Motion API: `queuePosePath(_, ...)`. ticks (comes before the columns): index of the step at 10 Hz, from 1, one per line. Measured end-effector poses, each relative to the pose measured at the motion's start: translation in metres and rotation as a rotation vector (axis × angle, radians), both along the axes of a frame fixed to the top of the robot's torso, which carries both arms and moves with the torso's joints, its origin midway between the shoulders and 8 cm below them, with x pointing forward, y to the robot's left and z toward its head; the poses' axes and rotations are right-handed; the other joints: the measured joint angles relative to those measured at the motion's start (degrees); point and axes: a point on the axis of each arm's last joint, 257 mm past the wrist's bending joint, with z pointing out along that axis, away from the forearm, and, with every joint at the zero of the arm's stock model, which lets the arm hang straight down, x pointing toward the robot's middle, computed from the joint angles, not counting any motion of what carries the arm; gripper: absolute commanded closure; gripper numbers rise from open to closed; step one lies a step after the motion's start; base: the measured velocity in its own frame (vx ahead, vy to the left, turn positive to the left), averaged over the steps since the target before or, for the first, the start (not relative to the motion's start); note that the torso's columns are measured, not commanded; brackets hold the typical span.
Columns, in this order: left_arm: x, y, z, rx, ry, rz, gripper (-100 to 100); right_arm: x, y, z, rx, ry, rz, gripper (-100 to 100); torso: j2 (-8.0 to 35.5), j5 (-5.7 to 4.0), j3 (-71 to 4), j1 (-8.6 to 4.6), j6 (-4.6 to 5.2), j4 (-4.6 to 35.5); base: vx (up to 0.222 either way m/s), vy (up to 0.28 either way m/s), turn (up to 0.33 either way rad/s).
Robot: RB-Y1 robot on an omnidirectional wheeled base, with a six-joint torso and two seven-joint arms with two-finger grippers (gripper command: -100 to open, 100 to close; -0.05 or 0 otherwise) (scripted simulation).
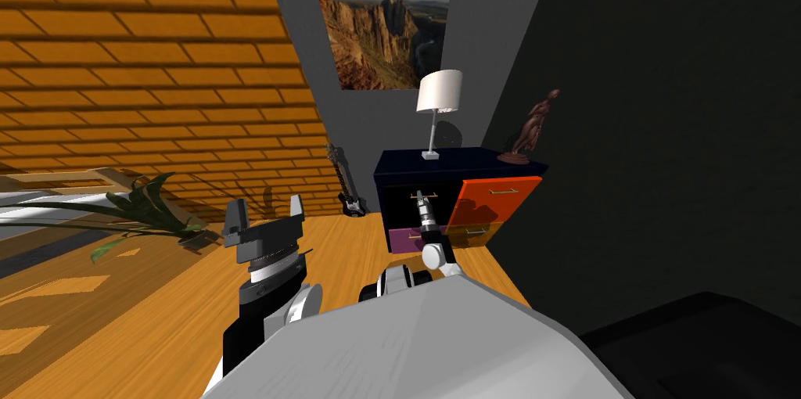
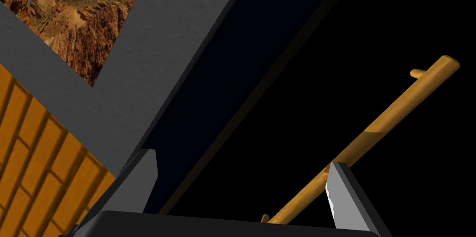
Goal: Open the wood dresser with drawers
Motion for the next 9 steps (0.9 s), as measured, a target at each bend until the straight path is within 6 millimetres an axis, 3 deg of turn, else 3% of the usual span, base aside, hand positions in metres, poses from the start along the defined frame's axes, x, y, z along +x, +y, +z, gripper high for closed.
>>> queuePosePath(9,0.0,0.0,0.0,0.0,0.0,0.0,0,0.013,0.004,-0.049,0.279,0.081,0.103,-100,-0.01,0.0,-0.01,0.0,0.0,0.0,-0.005,0.021,0.017)
